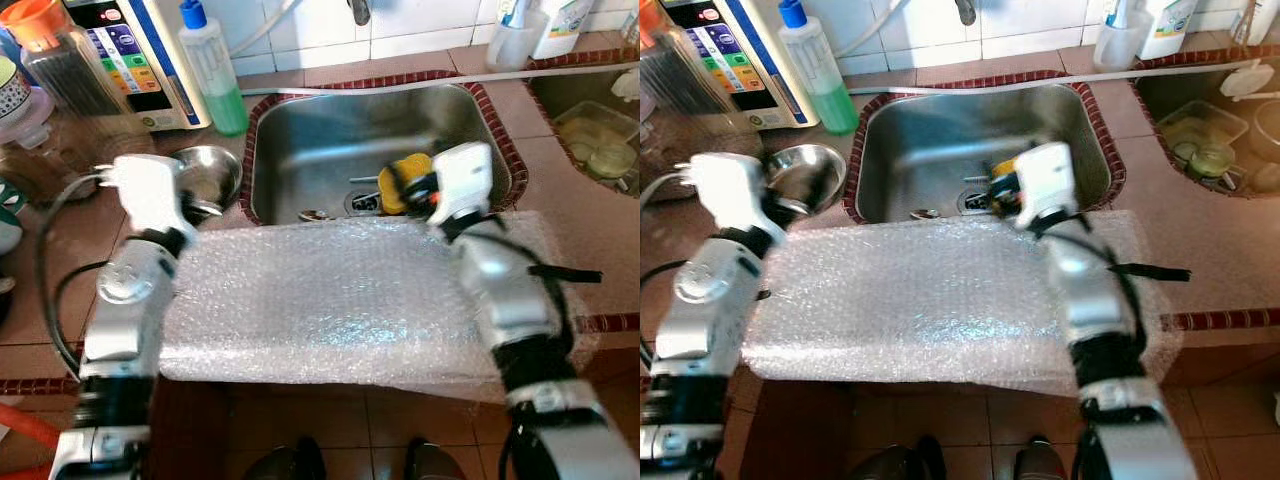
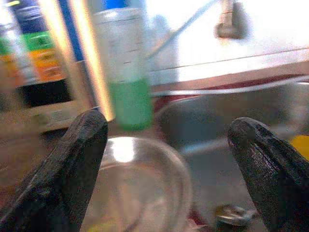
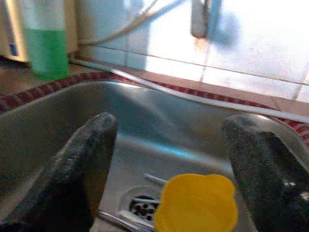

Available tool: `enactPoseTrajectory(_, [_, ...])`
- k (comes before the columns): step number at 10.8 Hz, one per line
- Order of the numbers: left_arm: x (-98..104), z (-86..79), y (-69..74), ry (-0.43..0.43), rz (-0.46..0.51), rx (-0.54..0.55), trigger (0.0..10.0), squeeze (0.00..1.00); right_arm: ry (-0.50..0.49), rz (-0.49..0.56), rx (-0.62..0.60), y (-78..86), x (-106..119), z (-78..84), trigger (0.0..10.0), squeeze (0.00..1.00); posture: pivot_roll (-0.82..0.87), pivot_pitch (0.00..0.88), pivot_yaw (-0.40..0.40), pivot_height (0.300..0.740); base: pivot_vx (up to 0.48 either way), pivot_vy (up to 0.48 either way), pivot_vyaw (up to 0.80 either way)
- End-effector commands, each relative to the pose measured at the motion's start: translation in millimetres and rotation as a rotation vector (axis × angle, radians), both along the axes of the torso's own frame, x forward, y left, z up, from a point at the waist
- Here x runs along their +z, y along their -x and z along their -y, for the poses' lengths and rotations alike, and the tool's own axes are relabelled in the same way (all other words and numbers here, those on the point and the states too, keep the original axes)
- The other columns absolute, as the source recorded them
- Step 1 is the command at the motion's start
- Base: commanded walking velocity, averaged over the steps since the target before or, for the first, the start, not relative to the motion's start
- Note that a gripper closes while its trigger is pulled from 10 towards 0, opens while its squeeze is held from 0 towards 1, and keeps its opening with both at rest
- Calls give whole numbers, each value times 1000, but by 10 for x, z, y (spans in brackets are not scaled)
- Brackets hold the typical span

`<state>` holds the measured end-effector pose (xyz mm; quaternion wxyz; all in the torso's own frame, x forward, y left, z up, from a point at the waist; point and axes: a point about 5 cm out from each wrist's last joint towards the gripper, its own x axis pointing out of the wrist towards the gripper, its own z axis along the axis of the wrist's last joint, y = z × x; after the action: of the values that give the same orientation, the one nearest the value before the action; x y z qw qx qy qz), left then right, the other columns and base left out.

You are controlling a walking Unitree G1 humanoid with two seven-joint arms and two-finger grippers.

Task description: Kitchen organization

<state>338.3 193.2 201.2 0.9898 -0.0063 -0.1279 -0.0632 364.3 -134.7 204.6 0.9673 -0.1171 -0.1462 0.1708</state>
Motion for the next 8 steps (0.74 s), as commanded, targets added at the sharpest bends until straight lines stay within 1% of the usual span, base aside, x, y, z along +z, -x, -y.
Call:
enactPoseTrajectory(1, [-33, -142, -13, -3, -21, 101, 10000, 1000, -11, -8, 48, 51, -7, -106, 10000, 1000, -157, 209, 181, 740, 0, 0, 0])
enactPoseTrajectory(2, [-48, -226, -24, 5, -29, 164, 10000, 1000, 16, -17, 105, 139, -87, -226, 10000, 1000, -158, 209, 183, 740, 0, 0, 0])
enactPoseTrajectory(3, [-68, -252, -29, 9, -43, 184, 10000, 1000, 31, -18, 130, 174, -106, -273, 10000, 1000, -158, 210, 184, 740, 0, 0, 0])
enactPoseTrajectory(4, [-158, -333, -40, 60, -102, 248, 10000, 1000, 24, -28, 150, 203, -117, -324, 10000, 1000, -162, 210, 186, 740, 0, 0, 0])
enactPoseTrajectory(5, [-197, -364, -49, 69, -135, 287, 10000, 1000, 29, -32, 171, 236, -118, -367, 10000, 741, -162, 211, 187, 740, 0, 0, 0])
enactPoseTrajectory(6, [-221, -378, -56, 76, -154, 302, 10000, 1000, 31, -30, 190, 263, -113, -405, 10000, 4, -164, 212, 187, 740, 0, 0, 0])
enactPoseTrajectory(7, [-289, -417, -67, 116, -198, 332, 10000, 1000, 47, -18, 255, 352, -92, -523, 10000, 0, -168, 211, 188, 740, 0, 0, 0])
enactPoseTrajectory(8, [-331, -441, -76, 136, -230, 352, 10000, 1000, 58, -15, 311, 427, -77, -604, 10000, 0, -167, 210, 188, 740, 0, 0, 0])
